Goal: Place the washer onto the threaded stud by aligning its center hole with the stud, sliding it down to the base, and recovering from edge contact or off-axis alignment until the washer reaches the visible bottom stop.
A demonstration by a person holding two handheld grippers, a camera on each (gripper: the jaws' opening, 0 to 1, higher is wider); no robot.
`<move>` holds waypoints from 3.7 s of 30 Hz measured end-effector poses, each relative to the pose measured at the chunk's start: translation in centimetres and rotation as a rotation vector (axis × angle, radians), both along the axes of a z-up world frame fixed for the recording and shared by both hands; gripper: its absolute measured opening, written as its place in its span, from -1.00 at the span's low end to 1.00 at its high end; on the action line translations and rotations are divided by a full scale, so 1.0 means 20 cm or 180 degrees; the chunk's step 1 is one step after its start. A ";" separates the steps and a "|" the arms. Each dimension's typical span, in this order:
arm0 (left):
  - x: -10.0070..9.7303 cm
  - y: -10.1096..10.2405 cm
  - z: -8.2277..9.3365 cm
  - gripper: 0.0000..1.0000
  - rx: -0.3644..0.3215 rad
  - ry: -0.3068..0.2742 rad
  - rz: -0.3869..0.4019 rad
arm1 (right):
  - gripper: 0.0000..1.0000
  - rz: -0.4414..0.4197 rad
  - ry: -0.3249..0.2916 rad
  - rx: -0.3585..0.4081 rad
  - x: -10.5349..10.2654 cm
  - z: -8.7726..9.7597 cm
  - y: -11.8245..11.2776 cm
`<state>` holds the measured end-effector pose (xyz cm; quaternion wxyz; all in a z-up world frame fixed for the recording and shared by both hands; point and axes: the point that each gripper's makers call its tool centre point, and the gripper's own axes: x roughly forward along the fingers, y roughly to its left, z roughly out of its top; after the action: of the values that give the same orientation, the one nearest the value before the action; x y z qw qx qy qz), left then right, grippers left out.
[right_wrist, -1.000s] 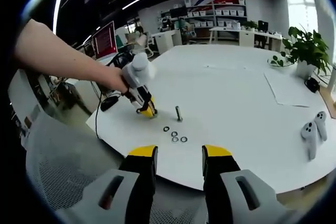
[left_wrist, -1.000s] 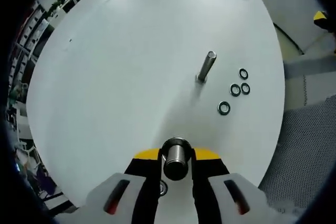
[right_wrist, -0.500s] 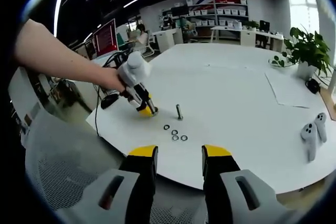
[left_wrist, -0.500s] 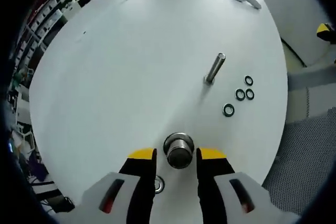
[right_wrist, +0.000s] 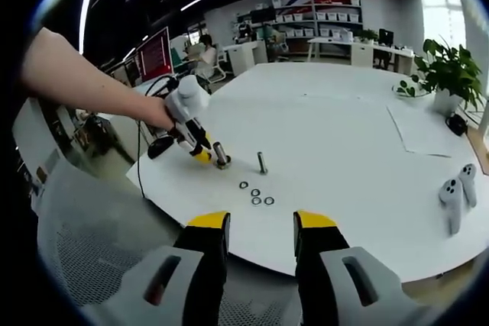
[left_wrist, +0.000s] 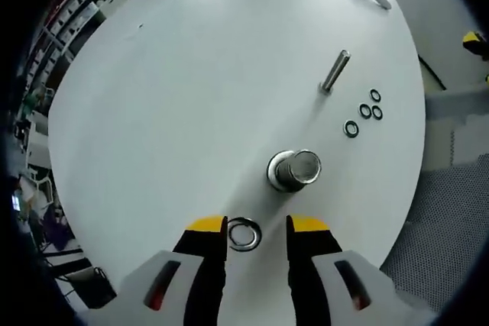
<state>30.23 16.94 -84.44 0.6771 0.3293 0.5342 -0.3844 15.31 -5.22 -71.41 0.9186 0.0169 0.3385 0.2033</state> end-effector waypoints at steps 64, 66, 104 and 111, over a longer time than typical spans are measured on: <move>-0.31 0.04 -0.08 -0.50 0.0017 0.0220 0.0530 | -0.29 -0.0074 -0.0029 0.0017 0.00 0.01 -0.01; -0.32 0.04 -0.08 -0.49 0.0042 0.0197 0.0492 | -0.29 -0.0068 -0.0036 0.0025 0.00 0.01 -0.01; -0.26 0.03 0.01 -0.63 0.0097 0.0056 -0.0090 | -0.31 -0.0055 -0.0016 0.0003 0.00 0.00 -0.01; -0.14 0.00 0.10 -0.63 -0.0016 -0.0059 -0.0150 | -0.31 -0.0040 -0.0012 -0.0004 0.00 0.00 -0.01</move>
<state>27.48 17.01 -82.44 0.6736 0.3437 0.5190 -0.3986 15.39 -5.37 -71.38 0.9205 0.0180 0.3368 0.1973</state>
